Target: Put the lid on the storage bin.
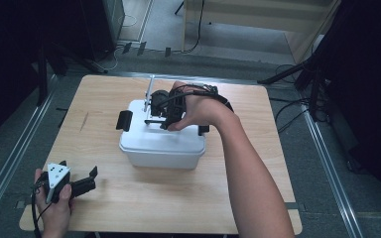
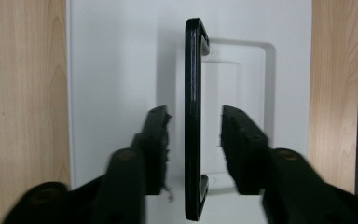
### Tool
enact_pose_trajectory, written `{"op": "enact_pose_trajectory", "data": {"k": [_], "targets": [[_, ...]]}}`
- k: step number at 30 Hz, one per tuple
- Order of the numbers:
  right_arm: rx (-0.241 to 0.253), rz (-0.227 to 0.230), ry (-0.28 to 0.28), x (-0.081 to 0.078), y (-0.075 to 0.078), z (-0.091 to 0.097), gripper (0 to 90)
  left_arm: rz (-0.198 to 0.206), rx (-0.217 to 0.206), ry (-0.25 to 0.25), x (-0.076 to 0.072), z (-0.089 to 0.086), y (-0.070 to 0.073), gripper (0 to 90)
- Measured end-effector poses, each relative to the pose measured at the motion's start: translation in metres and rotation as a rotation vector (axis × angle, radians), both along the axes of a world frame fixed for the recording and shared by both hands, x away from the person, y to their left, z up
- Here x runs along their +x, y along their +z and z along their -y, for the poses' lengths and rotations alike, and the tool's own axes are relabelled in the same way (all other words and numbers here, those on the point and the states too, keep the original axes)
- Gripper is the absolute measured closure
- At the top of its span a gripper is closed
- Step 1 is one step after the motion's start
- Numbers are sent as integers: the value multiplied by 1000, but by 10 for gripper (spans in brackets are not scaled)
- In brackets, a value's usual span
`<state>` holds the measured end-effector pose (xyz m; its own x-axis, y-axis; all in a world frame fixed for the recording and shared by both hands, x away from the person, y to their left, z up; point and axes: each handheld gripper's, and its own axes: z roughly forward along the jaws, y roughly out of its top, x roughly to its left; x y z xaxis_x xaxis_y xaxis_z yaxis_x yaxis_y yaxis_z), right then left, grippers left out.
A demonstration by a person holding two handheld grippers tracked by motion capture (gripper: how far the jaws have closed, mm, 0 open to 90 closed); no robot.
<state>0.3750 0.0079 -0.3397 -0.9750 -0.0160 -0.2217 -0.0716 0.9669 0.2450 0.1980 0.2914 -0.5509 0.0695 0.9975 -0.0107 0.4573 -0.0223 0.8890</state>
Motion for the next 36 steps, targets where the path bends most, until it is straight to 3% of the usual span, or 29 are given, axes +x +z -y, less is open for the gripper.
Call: {"op": "enact_pose_trajectory", "data": {"k": [4, 6, 16, 36], "targets": [[-30, -13, -14, -3, -2, 2, 215, -1, -3, 0, 0, 0, 0, 0], [-48, 1, -30, -5, -4, 3, 0, -1, -2, -2, 0, 1, 0, 0], [-54, -21, -75, -7, -9, 19, 0, -4, -5, -3, 0, 0, 0, 0], [-7, -17, -160, -11, -8, 83, 0, -7, 0, 5, 4, 1, 0, 0]]}}
